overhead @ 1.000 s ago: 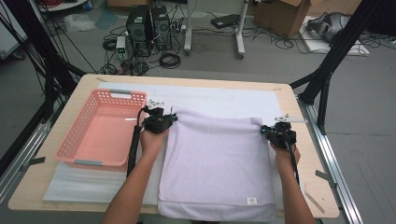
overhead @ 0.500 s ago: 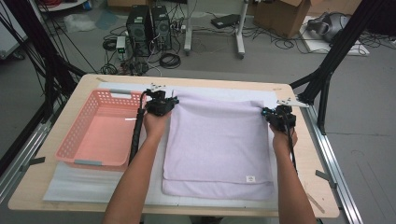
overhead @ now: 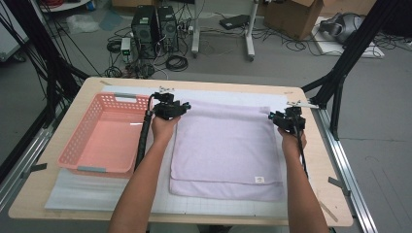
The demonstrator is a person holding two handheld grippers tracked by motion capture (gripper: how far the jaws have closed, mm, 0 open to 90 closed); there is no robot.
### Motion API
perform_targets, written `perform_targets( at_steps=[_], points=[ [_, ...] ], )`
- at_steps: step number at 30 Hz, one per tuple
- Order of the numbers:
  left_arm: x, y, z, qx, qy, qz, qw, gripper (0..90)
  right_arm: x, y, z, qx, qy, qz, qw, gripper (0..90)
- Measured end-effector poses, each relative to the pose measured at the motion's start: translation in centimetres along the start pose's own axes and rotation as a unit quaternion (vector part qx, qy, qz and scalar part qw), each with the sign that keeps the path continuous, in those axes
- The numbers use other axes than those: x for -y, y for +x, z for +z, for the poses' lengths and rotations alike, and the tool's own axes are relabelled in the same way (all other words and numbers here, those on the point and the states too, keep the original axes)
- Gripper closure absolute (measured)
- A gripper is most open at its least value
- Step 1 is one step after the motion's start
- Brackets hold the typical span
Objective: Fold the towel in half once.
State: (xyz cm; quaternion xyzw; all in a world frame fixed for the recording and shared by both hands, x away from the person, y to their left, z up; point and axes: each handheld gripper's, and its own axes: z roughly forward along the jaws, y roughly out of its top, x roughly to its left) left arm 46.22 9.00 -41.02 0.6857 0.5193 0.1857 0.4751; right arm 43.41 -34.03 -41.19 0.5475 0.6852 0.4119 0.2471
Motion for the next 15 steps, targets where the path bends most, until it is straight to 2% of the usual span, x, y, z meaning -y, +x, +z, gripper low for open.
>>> perform_targets(
  at_steps=[2, 4, 6, 9, 11, 12, 14, 15],
  points=[
    [0.3, 0.0, -0.3, 0.007, 0.001, -0.003, 1.0000, 52.4, -0.1, 0.1, -0.4, -0.004, -0.001, -0.004, 1.0000, 65.6],
    [0.5, -0.1, -0.5, 0.014, 0.012, -0.002, 0.9998, 51.2, -0.2, 0.2, -0.8, -0.007, 0.001, -0.008, 0.9999, 65.5],
    [0.9, -0.4, -1.0, 0.015, 0.002, 0.003, 0.9999, 51.3, -0.1, 0.2, -1.2, -0.010, 0.003, -0.010, 0.9999, 65.4],
    [1.4, -0.5, -1.5, 0.023, 0.003, 0.006, 0.9997, 51.2, 0.0, 0.2, -1.9, -0.011, 0.007, -0.014, 0.9998, 64.2],
    [1.6, -0.7, -1.8, 0.033, 0.021, 0.005, 0.9992, 49.8, 0.2, 0.4, -2.5, -0.013, 0.007, -0.019, 0.9997, 63.4],
    [1.8, -0.9, -2.0, 0.035, 0.019, 0.013, 0.9991, 48.3, 0.3, 0.4, -2.8, -0.015, 0.008, -0.022, 0.9996, 63.1],
    [2.3, -1.4, -2.7, 0.038, -0.005, 0.021, 0.9991, 50.2, 0.7, 0.6, -3.4, -0.017, 0.010, -0.026, 0.9994, 61.9],
    [2.5, -1.6, -2.9, 0.042, -0.003, 0.020, 0.9989, 50.3, 0.9, 0.7, -3.7, -0.018, 0.013, -0.028, 0.9993, 60.9]
  ],
)
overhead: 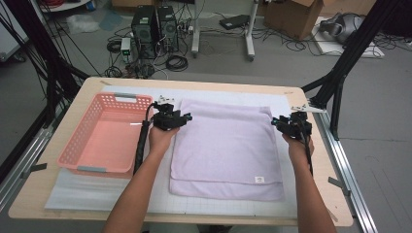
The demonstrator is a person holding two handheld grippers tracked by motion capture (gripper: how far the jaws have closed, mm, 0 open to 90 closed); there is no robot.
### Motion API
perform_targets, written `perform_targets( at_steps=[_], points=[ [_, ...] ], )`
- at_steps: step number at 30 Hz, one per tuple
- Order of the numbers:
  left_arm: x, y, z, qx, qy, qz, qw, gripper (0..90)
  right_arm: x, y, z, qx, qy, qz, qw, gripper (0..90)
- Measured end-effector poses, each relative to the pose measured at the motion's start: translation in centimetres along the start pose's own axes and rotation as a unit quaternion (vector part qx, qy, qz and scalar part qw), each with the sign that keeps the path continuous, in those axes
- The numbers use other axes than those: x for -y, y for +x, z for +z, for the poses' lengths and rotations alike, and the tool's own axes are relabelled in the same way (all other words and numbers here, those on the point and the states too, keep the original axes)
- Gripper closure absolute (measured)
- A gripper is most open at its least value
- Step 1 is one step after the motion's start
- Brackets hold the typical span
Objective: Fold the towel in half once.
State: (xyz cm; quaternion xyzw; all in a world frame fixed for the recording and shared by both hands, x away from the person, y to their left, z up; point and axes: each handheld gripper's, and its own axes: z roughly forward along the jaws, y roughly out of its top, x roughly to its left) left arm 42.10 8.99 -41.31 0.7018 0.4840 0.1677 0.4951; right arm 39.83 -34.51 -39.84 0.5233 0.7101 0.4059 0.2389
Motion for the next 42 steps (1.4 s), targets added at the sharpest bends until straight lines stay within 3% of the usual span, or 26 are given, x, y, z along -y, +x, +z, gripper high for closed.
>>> perform_targets(
  at_steps=[2, 6, 9, 12, 20, 23, 31, 39, 42],
  points=[
    [0.2, -0.5, -0.5, 0.003, 0.004, 0.009, 0.9999, 50.3, 0.3, 0.1, -0.5, -0.007, 0.012, 0.002, 0.9999, 58.2],
    [0.5, -1.3, -1.6, 0.016, -0.018, 0.008, 0.9997, 50.5, 1.1, 0.9, -1.9, -0.007, 0.006, -0.019, 0.9998, 58.4],
    [1.1, -1.9, -2.5, 0.022, -0.023, 0.008, 0.9995, 46.7, 2.0, 1.2, -2.8, -0.019, 0.000, -0.018, 0.9997, 58.1],
    [2.1, -2.4, -3.4, 0.031, -0.010, 0.010, 0.9994, 45.5, 3.4, 1.6, -3.8, -0.028, 0.000, -0.019, 0.9994, 58.1],
    [5.1, -3.4, -6.4, 0.038, -0.004, 0.023, 0.9990, 47.1, 7.3, 2.6, -6.7, -0.037, 0.001, -0.016, 0.9992, 58.1],
    [6.2, -3.6, -7.5, 0.041, 0.005, 0.027, 0.9988, 53.1, 8.4, 2.9, -7.7, -0.040, 0.005, -0.017, 0.9991, 58.1],
    [9.8, -4.0, -10.2, 0.050, 0.014, 0.036, 0.9980, 57.3, 11.1, 3.9, -9.8, -0.052, 0.014, -0.032, 0.9980, 59.6],
    [11.6, -3.6, -11.9, 0.050, 0.022, 0.033, 0.9980, 58.6, 12.3, 4.7, -11.1, -0.061, 0.016, -0.034, 0.9974, 59.6],
    [11.9, -3.7, -12.3, 0.050, 0.032, 0.030, 0.9978, 58.6, 12.7, 5.1, -11.2, -0.061, 0.024, -0.047, 0.9968, 59.6]
  ],
)
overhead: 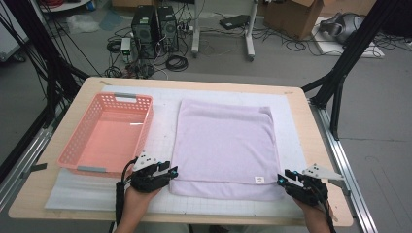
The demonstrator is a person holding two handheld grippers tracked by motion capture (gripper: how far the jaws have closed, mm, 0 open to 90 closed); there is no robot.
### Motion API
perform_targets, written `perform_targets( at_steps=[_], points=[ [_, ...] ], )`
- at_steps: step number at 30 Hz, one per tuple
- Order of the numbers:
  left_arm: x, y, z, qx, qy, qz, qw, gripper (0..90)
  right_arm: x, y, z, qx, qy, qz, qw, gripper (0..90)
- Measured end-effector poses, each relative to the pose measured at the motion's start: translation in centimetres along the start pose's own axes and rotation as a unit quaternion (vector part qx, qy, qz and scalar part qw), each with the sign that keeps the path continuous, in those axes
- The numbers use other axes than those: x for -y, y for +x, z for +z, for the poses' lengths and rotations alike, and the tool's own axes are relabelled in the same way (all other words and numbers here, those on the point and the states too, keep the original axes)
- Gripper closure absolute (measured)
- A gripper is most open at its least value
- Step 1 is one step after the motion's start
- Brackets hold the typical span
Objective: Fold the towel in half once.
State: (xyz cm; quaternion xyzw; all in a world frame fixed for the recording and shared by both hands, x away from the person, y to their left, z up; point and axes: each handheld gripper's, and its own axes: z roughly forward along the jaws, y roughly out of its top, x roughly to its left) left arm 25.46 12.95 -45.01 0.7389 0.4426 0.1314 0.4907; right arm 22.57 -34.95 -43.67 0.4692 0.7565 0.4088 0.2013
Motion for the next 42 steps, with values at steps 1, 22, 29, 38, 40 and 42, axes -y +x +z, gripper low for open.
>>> perform_targets(
  at_steps=[1, 22, 29, 38, 40, 42],
  points=[
    [0.1, 0.0, -0.1, 0.001, 0.003, 0.002, 1.0000, 58.5, 0.1, 0.1, 0.0, -0.001, 0.002, 0.001, 1.0000, 59.5],
    [0.3, -1.1, -0.8, 0.000, 0.000, -0.003, 1.0000, 86.9, 0.6, 0.2, -0.9, 0.012, -0.003, 0.015, 0.9998, 61.2],
    [0.4, -1.0, -1.0, 0.012, -0.010, -0.015, 0.9998, 87.1, 0.5, 1.2, 0.8, 0.005, 0.033, -0.010, 0.9994, 72.5],
    [0.4, -1.2, -2.3, 0.025, -0.029, -0.030, 0.9988, 87.5, 0.6, 1.2, -0.4, 0.003, 0.033, -0.028, 0.9991, 88.1],
    [0.7, -1.4, -2.7, 0.026, -0.030, -0.031, 0.9987, 87.5, 0.6, 1.2, -1.0, -0.005, 0.025, -0.029, 0.9993, 88.1],
    [1.1, -1.6, -3.1, 0.030, -0.030, -0.035, 0.9985, 87.5, 0.7, 1.4, -1.5, -0.012, 0.023, -0.031, 0.9992, 88.1]
  ],
)
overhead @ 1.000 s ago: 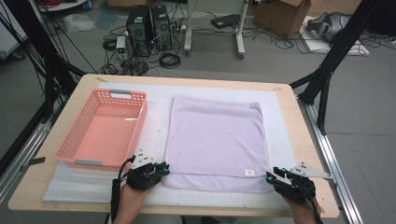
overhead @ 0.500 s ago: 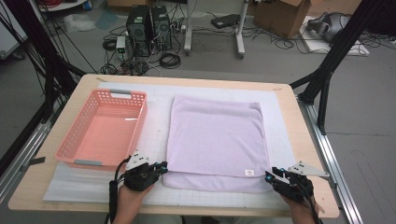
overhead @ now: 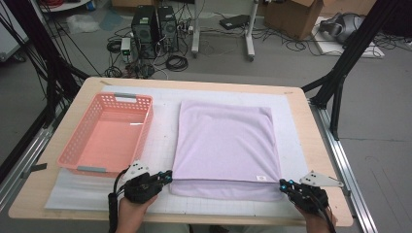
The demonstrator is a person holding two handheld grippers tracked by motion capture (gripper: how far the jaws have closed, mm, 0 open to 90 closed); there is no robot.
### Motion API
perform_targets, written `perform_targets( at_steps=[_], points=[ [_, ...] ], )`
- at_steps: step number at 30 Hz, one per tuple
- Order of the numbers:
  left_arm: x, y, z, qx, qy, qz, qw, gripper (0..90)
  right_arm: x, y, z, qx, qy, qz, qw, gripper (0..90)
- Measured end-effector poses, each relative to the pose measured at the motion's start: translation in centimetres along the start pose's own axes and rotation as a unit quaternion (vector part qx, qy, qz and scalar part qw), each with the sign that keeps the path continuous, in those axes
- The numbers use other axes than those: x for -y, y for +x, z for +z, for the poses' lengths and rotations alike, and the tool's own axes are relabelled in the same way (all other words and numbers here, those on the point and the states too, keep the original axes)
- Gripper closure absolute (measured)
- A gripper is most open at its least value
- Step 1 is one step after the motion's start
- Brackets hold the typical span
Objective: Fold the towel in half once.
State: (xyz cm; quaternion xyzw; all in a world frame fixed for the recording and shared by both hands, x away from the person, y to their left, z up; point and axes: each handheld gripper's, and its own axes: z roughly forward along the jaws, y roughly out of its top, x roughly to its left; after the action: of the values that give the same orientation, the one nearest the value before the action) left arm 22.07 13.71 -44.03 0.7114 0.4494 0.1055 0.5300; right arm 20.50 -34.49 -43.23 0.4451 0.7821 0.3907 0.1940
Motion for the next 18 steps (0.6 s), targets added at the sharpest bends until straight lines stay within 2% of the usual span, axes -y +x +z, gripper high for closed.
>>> perform_targets(
  at_steps=[9, 13, 15, 16, 17, 18],
  points=[
    [1.1, -1.2, -1.8, 0.011, 0.002, 0.004, 0.9999, 87.5, 1.2, 1.2, -2.0, -0.016, 0.002, -0.019, 0.9997, 88.1],
    [1.7, -1.6, -2.5, 0.015, 0.013, 0.009, 0.9998, 87.5, 1.8, 1.4, -2.6, -0.019, 0.010, -0.022, 0.9995, 88.0],
    [2.2, -1.7, -2.4, 0.017, 0.027, 0.010, 0.9994, 87.3, 2.1, 1.5, -2.7, -0.021, 0.015, -0.022, 0.9994, 87.0],
    [2.4, -1.6, -2.3, 0.018, 0.035, 0.012, 0.9992, 86.8, 2.1, 1.5, -2.7, -0.024, 0.015, -0.022, 0.9994, 81.3],
    [2.4, -1.6, -2.1, 0.013, 0.033, 0.013, 0.9993, 82.6, 2.2, 1.5, -2.7, -0.025, 0.013, -0.015, 0.9995, 69.9],
    [2.3, -1.6, -2.0, 0.007, 0.029, 0.009, 0.9995, 70.1, 2.2, 1.3, -2.7, -0.024, 0.009, -0.005, 0.9997, 66.8]
  ],
)
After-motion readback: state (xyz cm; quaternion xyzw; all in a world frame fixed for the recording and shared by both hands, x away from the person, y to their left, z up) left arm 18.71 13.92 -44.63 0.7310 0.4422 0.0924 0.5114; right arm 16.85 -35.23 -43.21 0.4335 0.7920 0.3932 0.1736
